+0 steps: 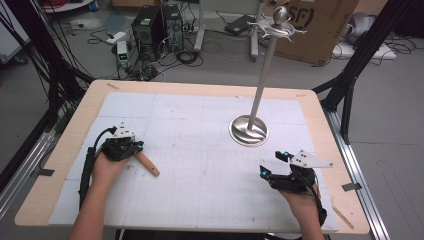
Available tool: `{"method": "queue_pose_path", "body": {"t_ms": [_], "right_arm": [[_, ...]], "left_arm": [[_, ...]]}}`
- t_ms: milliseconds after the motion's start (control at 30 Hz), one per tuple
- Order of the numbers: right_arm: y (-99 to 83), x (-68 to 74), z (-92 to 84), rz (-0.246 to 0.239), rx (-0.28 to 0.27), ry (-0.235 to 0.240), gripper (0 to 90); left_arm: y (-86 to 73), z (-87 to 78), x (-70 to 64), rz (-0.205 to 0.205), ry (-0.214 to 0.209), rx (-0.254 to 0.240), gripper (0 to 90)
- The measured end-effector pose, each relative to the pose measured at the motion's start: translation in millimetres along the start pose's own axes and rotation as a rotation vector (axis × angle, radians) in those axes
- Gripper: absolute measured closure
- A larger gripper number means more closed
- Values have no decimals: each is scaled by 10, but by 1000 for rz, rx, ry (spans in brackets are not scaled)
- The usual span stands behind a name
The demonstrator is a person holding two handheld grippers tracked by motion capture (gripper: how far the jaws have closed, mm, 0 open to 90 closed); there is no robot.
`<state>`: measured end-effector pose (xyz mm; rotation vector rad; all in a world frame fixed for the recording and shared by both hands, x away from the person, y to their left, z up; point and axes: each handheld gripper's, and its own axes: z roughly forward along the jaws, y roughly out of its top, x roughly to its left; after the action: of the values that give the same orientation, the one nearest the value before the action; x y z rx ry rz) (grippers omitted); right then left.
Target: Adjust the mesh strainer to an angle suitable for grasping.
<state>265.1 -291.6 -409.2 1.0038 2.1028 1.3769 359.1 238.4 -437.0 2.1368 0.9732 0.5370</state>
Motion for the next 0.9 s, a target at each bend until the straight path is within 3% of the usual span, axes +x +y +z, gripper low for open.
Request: {"method": "queue_pose_path", "body": {"t_ms": [300,700,900], "right_arm": [[-13,-1,24,1,8,0,208],[-18,-1,26,1,12,0,208],[-19,-4,27,0,9,2,208]], "left_arm": [[-6,-34,45,-13,11,-20,894],[-59,-64,78,-22,5,-6,895],[-84,-107,19,-1,9,28,895]]}}
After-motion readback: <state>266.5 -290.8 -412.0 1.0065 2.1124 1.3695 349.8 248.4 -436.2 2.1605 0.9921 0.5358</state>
